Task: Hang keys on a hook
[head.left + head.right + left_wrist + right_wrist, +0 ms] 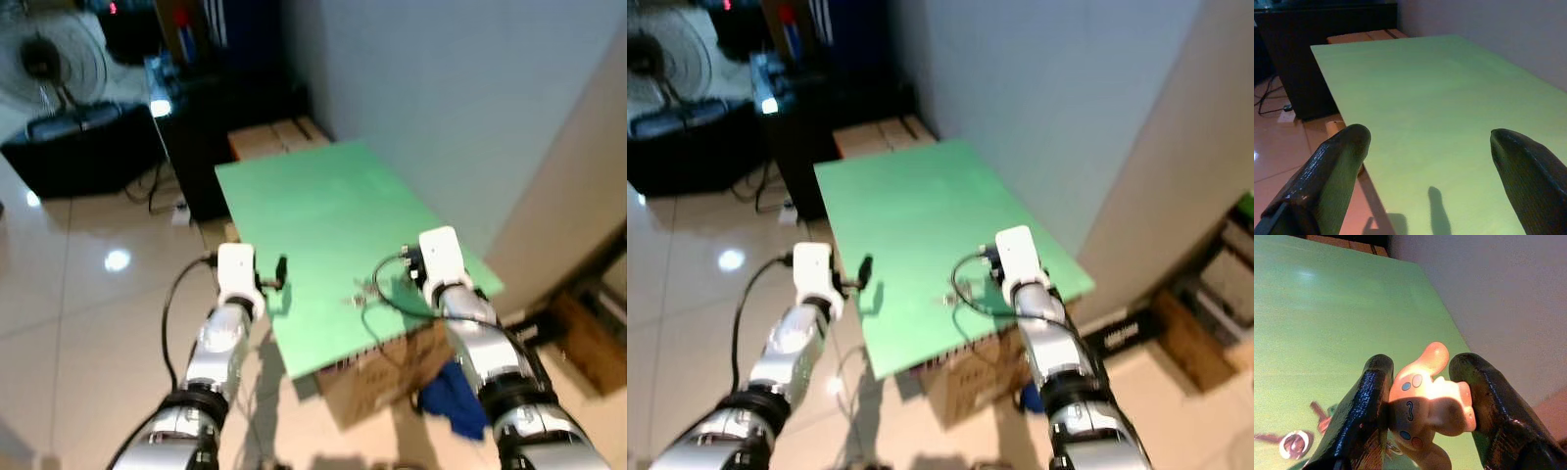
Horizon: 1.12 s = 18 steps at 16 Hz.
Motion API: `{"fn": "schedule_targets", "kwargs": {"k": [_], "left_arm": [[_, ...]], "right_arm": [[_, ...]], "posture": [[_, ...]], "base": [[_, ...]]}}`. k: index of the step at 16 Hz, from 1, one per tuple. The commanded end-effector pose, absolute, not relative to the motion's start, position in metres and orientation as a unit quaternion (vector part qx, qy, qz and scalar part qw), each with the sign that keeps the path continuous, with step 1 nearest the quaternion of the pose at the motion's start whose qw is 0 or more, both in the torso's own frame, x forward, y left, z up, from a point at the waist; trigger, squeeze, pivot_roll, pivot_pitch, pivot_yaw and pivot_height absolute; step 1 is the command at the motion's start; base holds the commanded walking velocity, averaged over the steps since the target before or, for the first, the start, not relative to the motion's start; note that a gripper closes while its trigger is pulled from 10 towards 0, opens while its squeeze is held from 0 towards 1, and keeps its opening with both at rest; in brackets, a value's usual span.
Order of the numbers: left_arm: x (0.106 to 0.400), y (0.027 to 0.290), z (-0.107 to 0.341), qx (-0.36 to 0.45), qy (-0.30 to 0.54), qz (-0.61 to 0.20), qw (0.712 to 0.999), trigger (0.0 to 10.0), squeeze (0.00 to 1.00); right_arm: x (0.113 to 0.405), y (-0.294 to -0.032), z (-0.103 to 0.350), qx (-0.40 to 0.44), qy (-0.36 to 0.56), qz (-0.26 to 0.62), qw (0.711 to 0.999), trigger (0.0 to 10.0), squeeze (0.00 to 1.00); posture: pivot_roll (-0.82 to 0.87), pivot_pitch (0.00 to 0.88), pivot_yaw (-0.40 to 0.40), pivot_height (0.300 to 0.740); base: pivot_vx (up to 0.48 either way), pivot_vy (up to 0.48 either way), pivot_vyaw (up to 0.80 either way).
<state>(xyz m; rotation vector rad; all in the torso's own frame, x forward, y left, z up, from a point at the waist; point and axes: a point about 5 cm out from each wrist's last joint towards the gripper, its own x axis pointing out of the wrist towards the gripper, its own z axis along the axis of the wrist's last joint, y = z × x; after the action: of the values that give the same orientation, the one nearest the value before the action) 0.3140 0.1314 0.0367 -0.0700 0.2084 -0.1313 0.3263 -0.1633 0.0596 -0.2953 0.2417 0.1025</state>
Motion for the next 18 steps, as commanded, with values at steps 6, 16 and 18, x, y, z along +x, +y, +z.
{"fn": "schedule_targets", "kwargs": {"k": [6, 16, 18], "left_arm": [[0.3145, 0.1301, 0.0380, -0.032, 0.103, -0.067, 0.992, 10.0, 0.00], [0.3130, 0.1317, 0.0369, -0.025, 0.104, -0.056, 0.993, 10.0, 0.00], [0.3122, 0.1321, 0.0364, -0.026, 0.104, -0.054, 0.993, 10.0, 0.00]], "right_arm": [[0.3270, -0.1545, 0.0641, -0.126, 0.104, 0.088, 0.983, 10.0, 0.00], [0.3248, -0.1542, 0.0604, -0.117, 0.108, 0.104, 0.982, 10.0, 0.00], [0.3241, -0.1524, 0.0589, -0.115, 0.111, 0.110, 0.981, 10.0, 0.00]], "posture": [[-0.18, 0.000, 0.059, 0.740], [-0.17, 0.000, 0.047, 0.740], [-0.16, 0.000, 0.045, 0.740]], "base": [[0.000, 0.000, 0.46], [0.000, 0.000, 0.46], [0.000, 0.000, 0.46]]}}
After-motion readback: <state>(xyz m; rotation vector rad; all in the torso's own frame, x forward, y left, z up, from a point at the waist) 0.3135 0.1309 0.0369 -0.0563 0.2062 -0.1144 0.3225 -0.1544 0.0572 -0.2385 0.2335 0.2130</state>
